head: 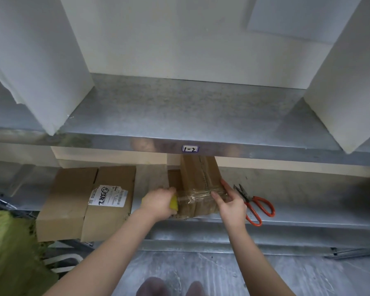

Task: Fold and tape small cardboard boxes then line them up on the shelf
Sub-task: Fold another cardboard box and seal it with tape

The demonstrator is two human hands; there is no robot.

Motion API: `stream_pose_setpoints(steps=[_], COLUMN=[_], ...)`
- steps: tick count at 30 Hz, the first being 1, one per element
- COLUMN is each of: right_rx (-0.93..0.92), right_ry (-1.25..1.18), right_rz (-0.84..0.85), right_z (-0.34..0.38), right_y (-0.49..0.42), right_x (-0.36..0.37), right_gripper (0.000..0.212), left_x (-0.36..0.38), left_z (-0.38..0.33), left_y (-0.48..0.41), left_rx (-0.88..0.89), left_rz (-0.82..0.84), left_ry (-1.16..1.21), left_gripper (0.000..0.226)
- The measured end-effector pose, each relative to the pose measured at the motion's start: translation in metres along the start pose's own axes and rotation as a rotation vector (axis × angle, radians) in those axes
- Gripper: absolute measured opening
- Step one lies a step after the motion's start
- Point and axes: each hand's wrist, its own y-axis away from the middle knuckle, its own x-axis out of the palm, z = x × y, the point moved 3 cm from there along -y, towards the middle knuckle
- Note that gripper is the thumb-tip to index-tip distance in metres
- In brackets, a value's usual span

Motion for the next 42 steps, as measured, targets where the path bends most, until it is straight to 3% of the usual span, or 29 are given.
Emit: stream_pose_setpoints(steps=[3, 7, 11, 15, 20, 25, 33, 38, 42], right_rx=[-0.019, -0.036, -0.045, -0.165, -0.392, -0.454, -0.279, -0.125, -0.021], right_ry=[0.016, 0.026, 0.048, 0.089, 0.372, 0.672, 0.862, 1.034, 1.053], right_rz=[0.02, 0.068, 0.095, 0.148, 0.111, 0.072, 0.3, 0.28, 0.27], right_z=[0.0, -0.002, -0.001, 0.002, -0.011, -0.064, -0.138, -0.129, -0.127], right_y=[0.002, 0.001, -0.001, -0.002, -0.003, -0.024, -0.054, -0.066, -0.076], right_x=[-0.002, -0.006, -0.009, -0.013, -0.037, -0.072, -0.094, -0.09, -0.088], right_gripper=[0.052, 0.053, 0.053, 0.046, 0.048, 0.046, 0.052, 0.053, 0.035], left_x=[-0.008, -0.021, -0.025, -0.017, -0.013, -0.013, -0.003, 0.002, 0.0], left_z=[0.005, 0.009, 0.007, 0.004, 0.004, -0.001, -0.01, -0.015, -0.017], left_y=[0.004, 0.01, 0.012, 0.012, 0.012, 0.013, 0.016, 0.017, 0.019], left_rx=[0.083, 0.192, 0.18, 0.11, 0.043, 0.025, -0.102, -0.175, -0.172], left_rz=[-0.067, -0.083, -0.068, -0.081, -0.113, -0.147, -0.166, -0.152, -0.147], left_ry=[0.281, 0.413, 0.407, 0.302, 0.258, 0.205, 0.224, 0.223, 0.222], left_gripper=[0.061, 0.052, 0.045, 0.043, 0.043, 0.046, 0.051, 0.056, 0.052])
